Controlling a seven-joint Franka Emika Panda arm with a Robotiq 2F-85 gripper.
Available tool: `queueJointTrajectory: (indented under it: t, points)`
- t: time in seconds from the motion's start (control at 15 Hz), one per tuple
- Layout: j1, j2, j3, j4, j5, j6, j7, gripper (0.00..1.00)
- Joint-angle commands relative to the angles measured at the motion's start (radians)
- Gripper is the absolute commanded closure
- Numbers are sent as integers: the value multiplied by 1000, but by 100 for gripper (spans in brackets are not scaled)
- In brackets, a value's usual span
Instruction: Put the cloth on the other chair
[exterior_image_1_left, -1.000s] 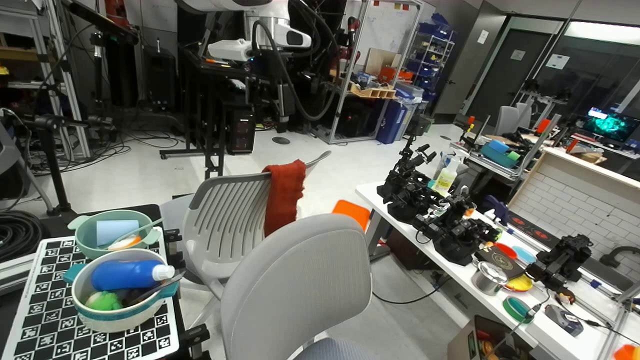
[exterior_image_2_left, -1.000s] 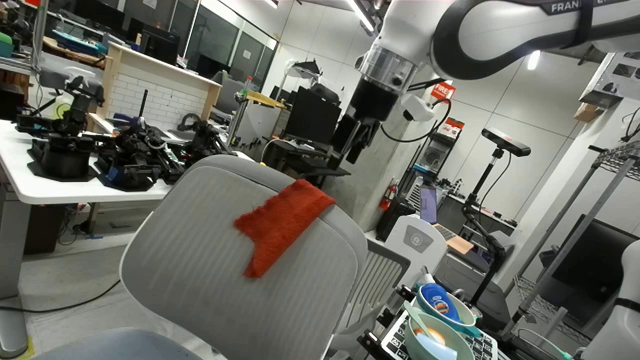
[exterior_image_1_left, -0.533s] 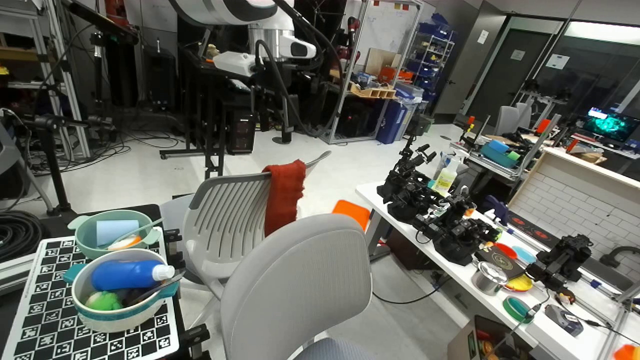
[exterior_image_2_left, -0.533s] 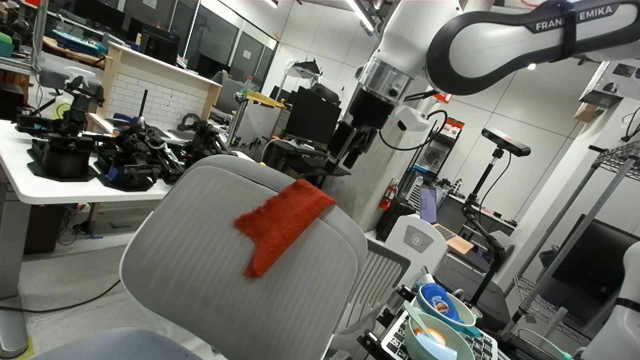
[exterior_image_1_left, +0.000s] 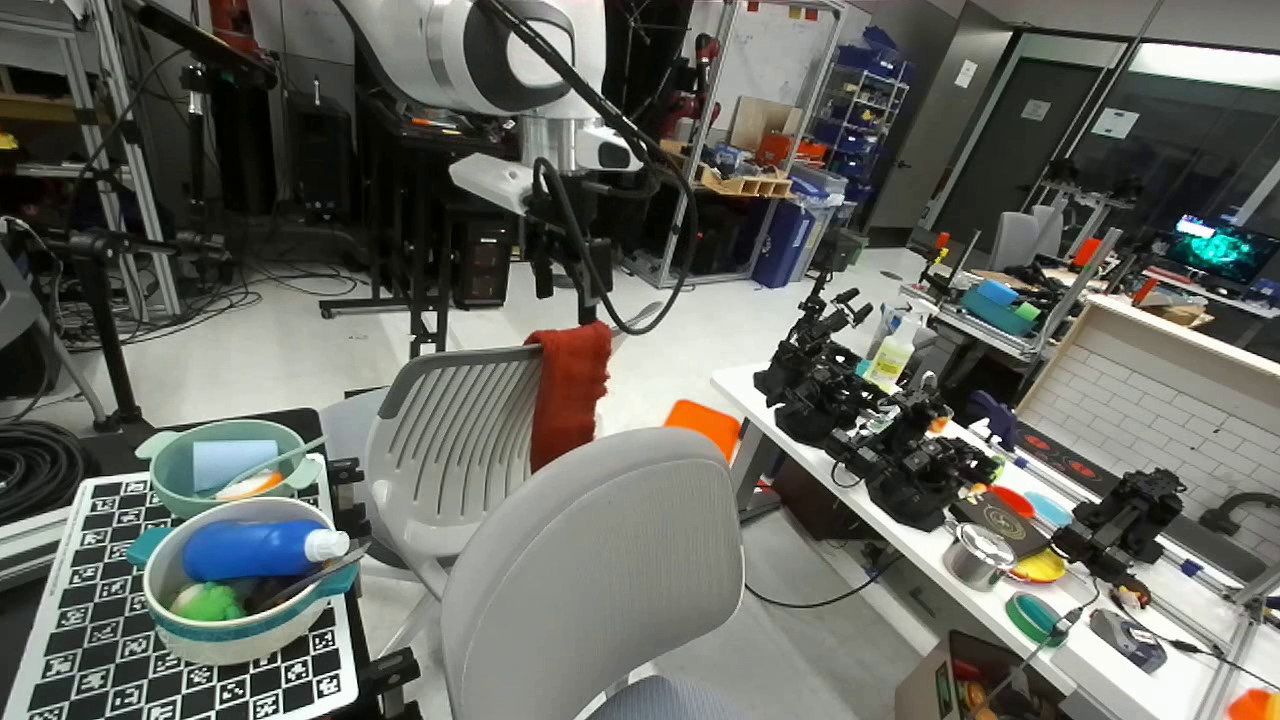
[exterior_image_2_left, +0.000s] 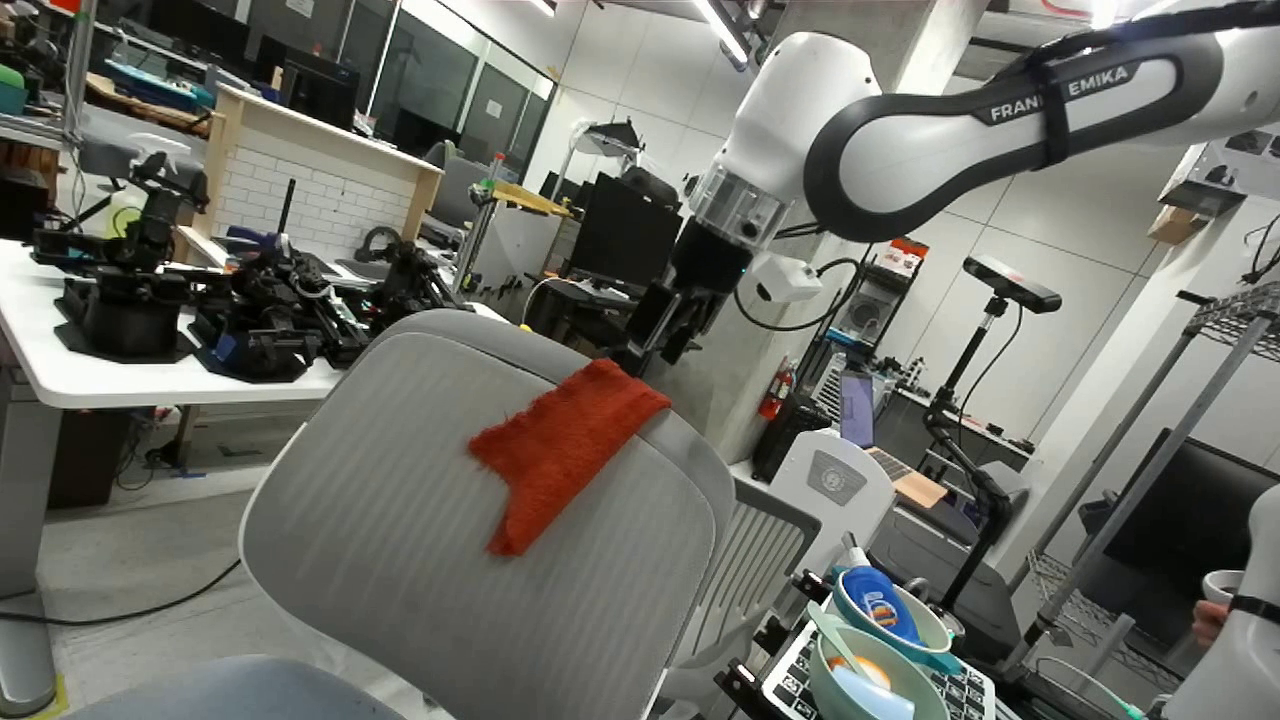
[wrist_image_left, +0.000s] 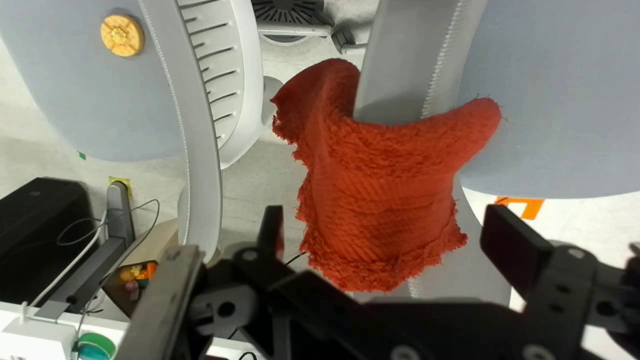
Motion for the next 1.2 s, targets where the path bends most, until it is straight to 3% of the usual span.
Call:
queueJointTrajectory:
  t: [0.0, 0.53, 0.67, 0.73, 0.8, 1.13]
  points:
    - [-6, 75, -22, 55, 27, 25, -44, 0]
    - [3, 156, -32, 142, 32, -2, -54, 0]
    - [5, 160, -31, 154, 33, -7, -56, 16]
    - [8, 161, -30, 159, 33, -10, -55, 29]
    - [10, 161, -29, 163, 32, -12, -54, 32]
    - [29, 155, -27, 159, 25, -22, -43, 69]
